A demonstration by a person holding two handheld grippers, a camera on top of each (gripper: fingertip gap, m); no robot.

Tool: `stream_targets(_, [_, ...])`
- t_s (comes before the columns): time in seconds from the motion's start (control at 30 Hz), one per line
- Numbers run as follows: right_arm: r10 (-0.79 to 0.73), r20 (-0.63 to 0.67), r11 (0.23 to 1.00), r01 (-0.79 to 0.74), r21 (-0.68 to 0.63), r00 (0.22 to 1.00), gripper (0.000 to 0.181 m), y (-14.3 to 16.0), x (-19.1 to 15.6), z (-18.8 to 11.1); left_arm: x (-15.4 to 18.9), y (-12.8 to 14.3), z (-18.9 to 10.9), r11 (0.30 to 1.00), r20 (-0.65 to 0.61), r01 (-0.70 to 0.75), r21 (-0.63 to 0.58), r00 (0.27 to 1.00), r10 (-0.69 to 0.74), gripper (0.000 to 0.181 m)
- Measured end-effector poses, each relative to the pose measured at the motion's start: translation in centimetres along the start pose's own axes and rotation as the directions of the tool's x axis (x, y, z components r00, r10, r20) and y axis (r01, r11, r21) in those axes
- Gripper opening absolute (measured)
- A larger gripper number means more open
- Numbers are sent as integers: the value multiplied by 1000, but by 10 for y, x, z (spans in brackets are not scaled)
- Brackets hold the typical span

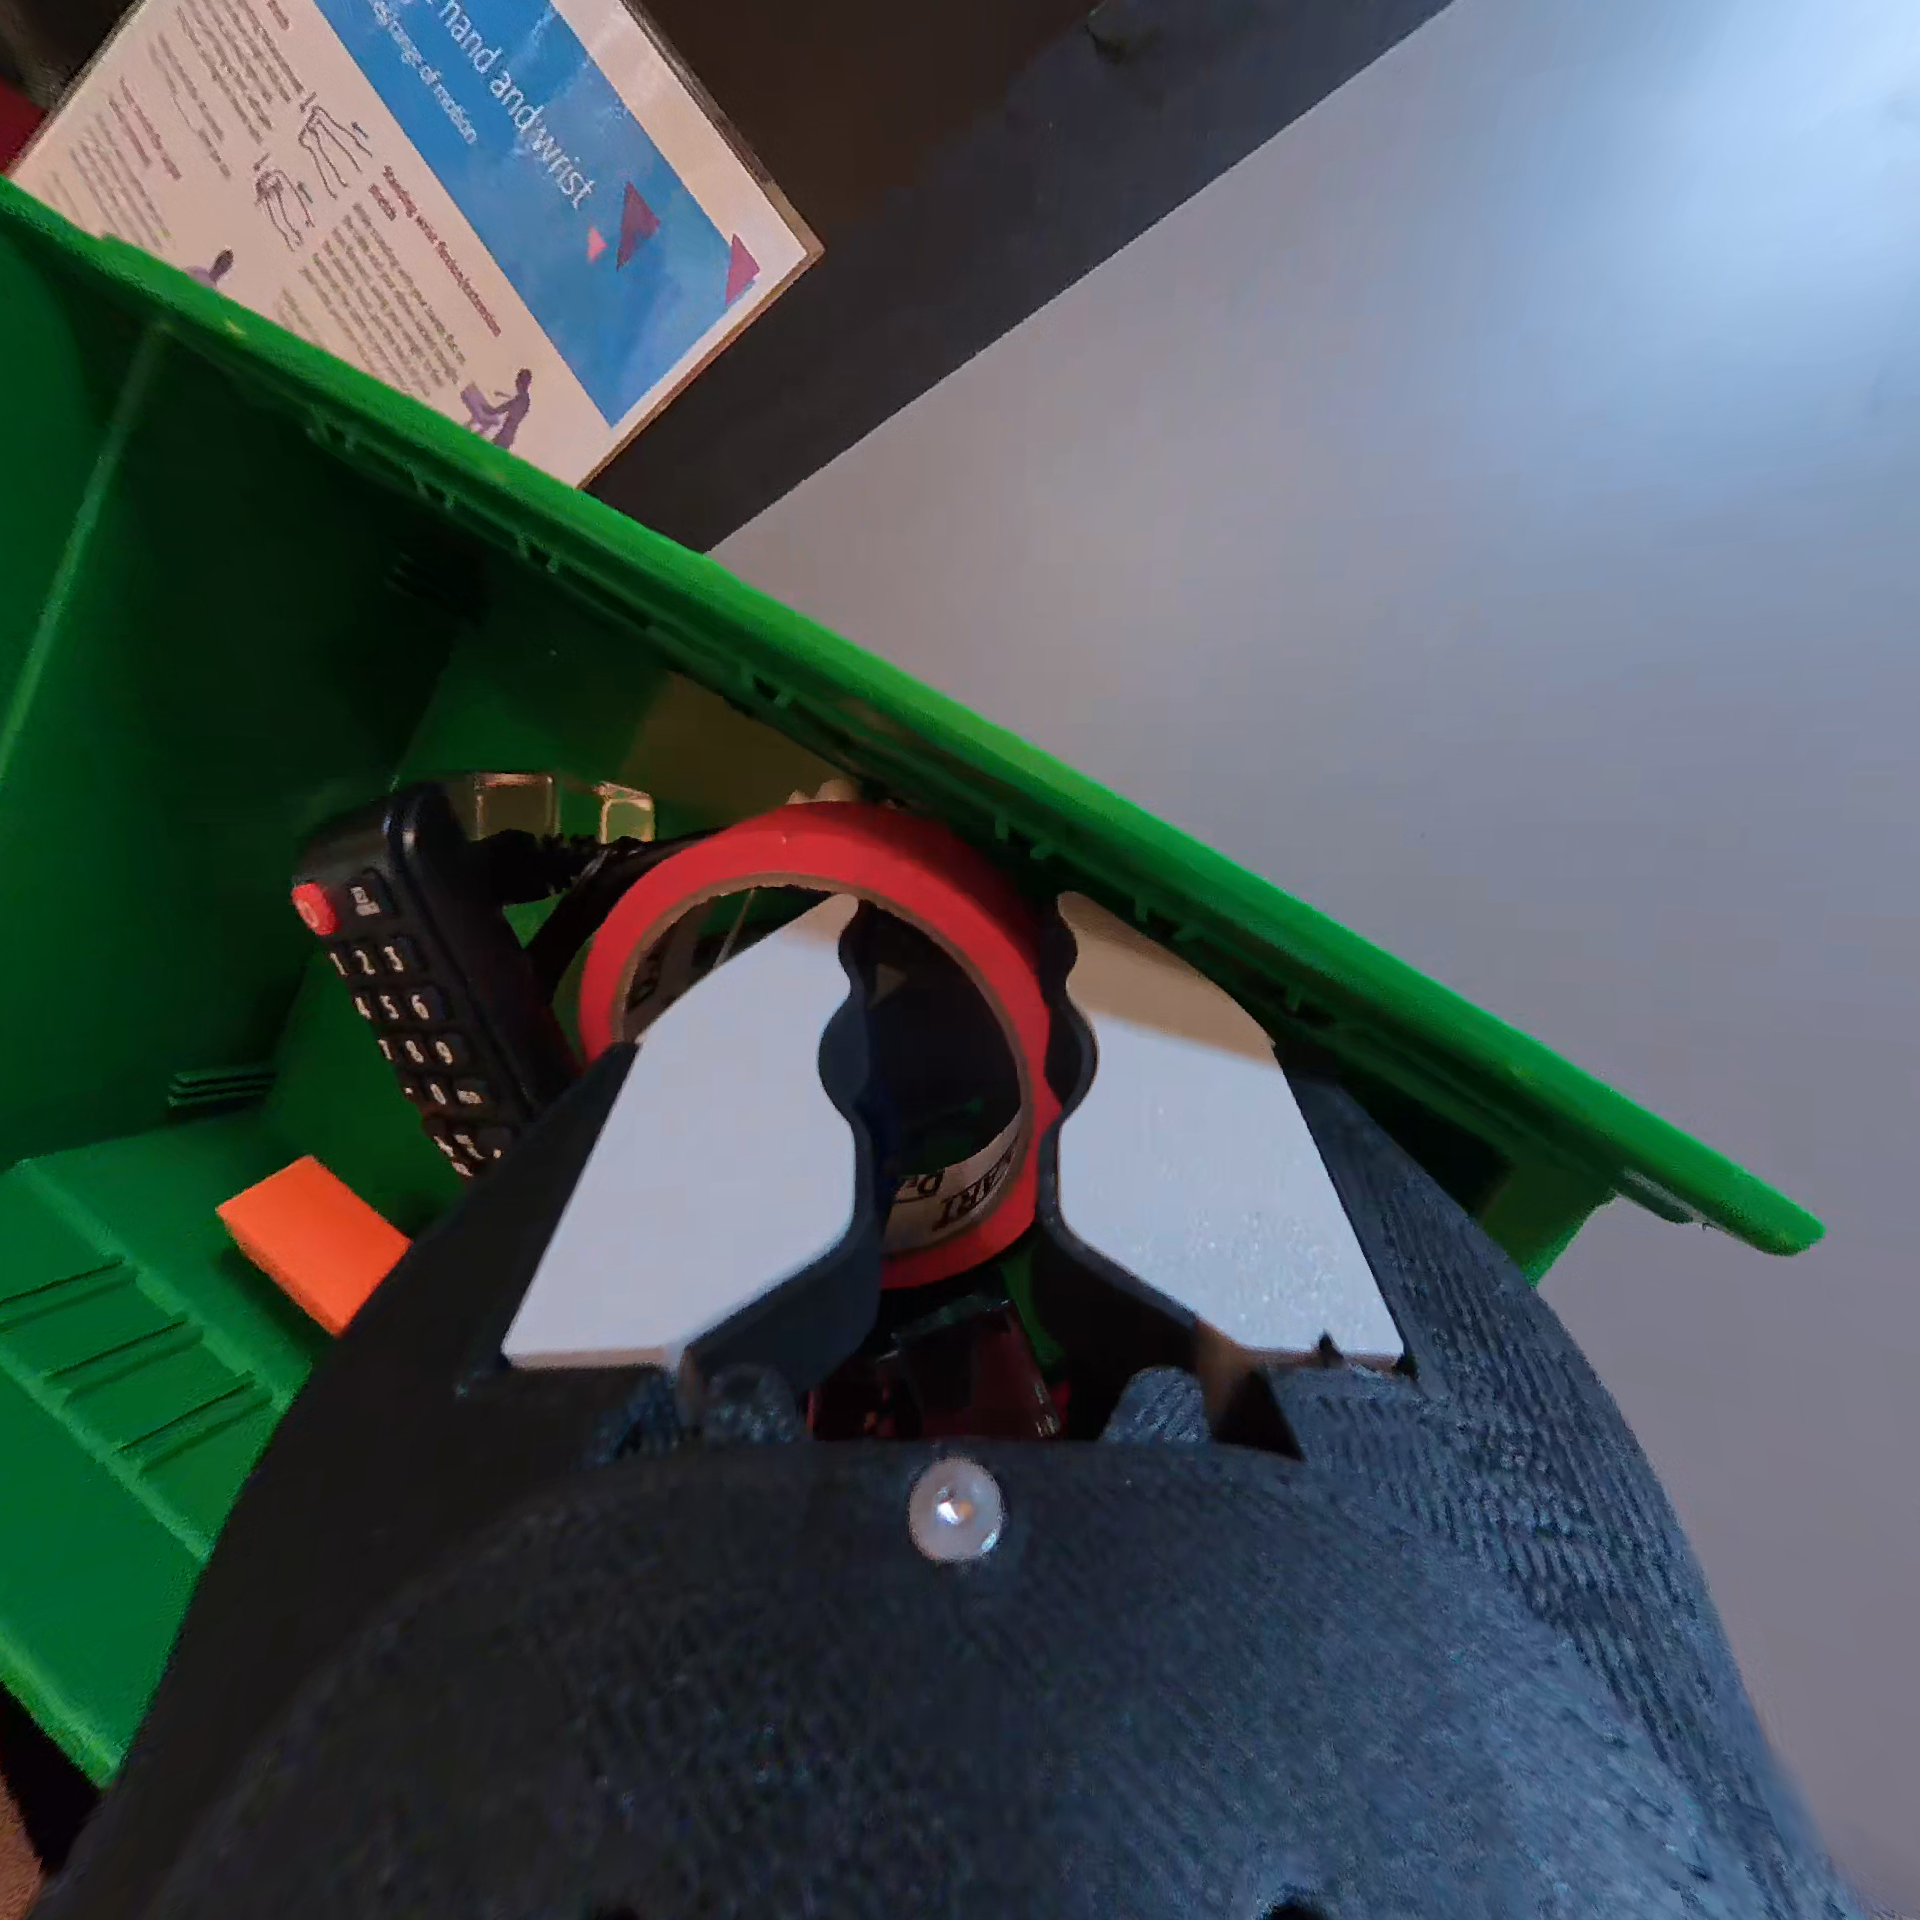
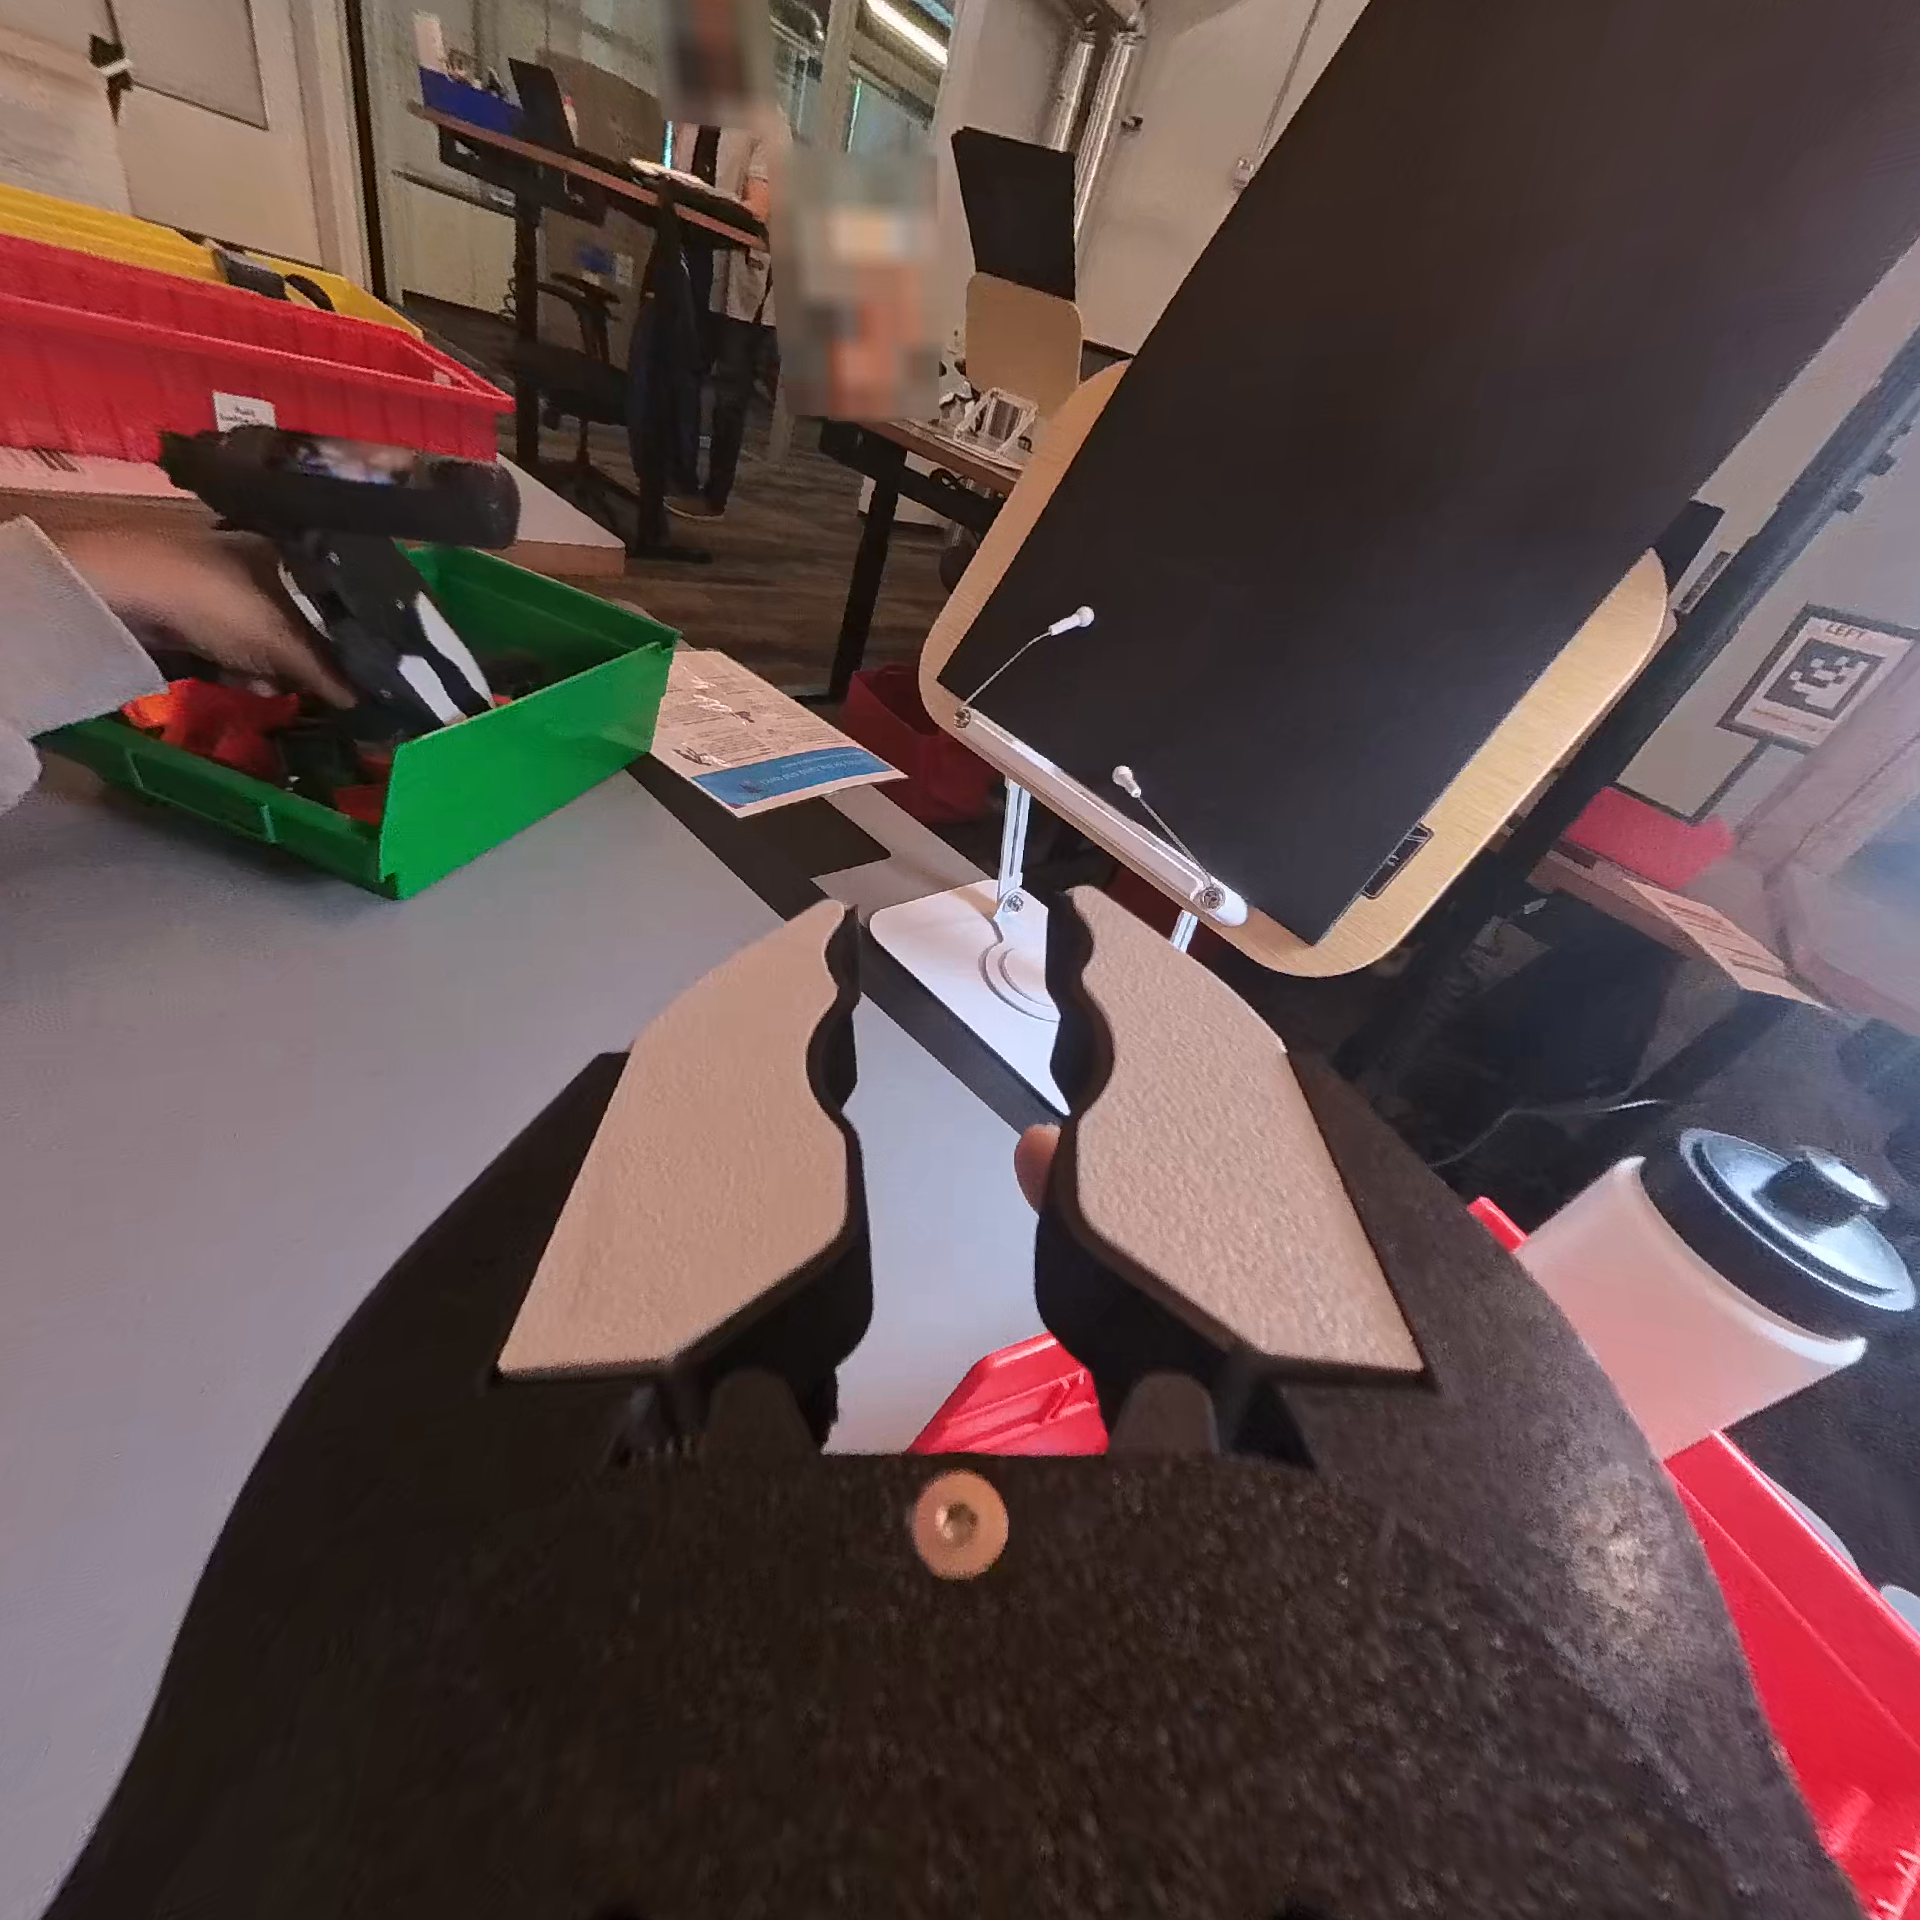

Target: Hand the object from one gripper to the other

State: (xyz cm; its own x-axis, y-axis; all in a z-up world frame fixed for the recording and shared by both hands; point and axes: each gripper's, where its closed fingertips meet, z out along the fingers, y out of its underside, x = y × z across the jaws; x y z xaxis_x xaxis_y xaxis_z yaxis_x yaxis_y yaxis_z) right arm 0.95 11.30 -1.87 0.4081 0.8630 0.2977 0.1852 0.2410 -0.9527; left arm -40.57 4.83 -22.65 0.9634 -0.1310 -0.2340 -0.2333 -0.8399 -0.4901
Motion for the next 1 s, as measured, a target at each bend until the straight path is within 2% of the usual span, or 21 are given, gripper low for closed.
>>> stream_targets(0.17, [-14,-3,1000,14,-1,1000,33,0,0,0,-7,-2,-7,999,69,-44,-4,997,44,27])
stream_targets(0.33, [-13,5,1000,13,7,1000,30,-1,-1,-1,-12,-15,-30,997,108,-45,61,993,38,22])
stream_targets(0.5, [-33,15,999,33,-3,999,29,2,-5,2,-15,-29,-53,987,123,-33,155,992,14,17])
stream_targets(0.73, [-40,33,999,40,-5,999,29,3,-11,5,-17,-56,-98,946,207,-79,314,978,13,11])
stream_targets(0.9, [-43,46,999,43,-5,998,28,3,-15,7,1,-82,-135,891,264,-167,423,963,55,10])
stream_targets(1.0, [-30,72,1000,30,10,997,28,1,-22,8,28,-101,-156,835,264,-231,499,959,107,10])
